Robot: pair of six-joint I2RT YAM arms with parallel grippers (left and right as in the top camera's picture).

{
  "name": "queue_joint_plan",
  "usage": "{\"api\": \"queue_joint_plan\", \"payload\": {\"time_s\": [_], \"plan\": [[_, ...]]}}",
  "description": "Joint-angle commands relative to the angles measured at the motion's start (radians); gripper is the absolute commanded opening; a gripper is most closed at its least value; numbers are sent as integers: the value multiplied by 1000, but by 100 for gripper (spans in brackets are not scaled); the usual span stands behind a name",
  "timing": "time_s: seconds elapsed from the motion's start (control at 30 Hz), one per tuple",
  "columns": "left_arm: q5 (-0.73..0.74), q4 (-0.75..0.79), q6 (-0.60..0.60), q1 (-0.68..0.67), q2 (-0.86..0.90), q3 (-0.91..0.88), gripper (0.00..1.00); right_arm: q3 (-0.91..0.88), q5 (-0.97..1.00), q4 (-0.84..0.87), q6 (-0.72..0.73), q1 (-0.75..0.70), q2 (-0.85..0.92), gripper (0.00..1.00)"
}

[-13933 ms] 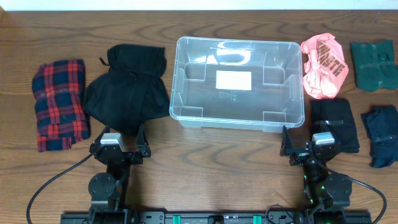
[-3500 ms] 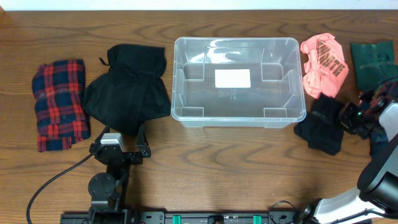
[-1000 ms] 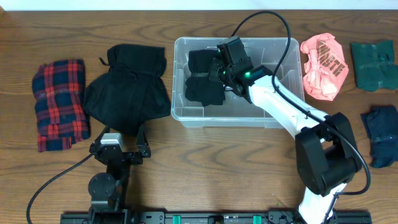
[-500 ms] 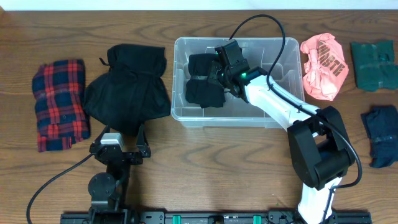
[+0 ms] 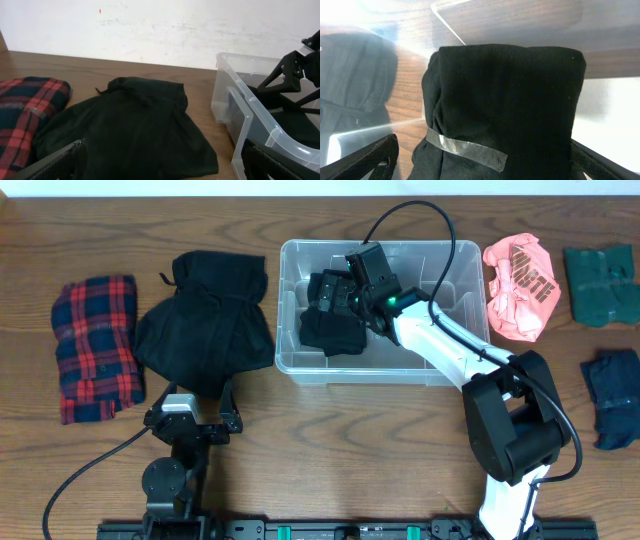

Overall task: Pack container
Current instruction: 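Lower the black garment into the bin and open the right gripper, then move the right gripper back to the second dark garment and grasp it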

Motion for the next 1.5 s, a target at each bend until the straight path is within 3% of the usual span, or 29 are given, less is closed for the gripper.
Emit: {"api": "queue_joint_plan", "payload": {"time_s": [0.0,0.37,0.53,0.77,1.03,1.47], "plan": [[7,-37,2,-4,-6,-14,98,12,1,6,-77,3,-28,99],[7,-37,2,-4,-6,-14,98,12,10,-64,-266,-12,-243,99],[7,-37,2,-4,-6,-14,98,12,88,-200,-276,-76,-364,99],[7,-37,2,-4,-6,-14,98,12,241,-510,-291,-294,-510,99],[7,-37,2,-4,-6,-14,98,11,346,-764,-309,-617,-532,99],[7,-37,2,-4,-6,-14,98,-60,345,-730,-214,-1034,-532,99]]}}
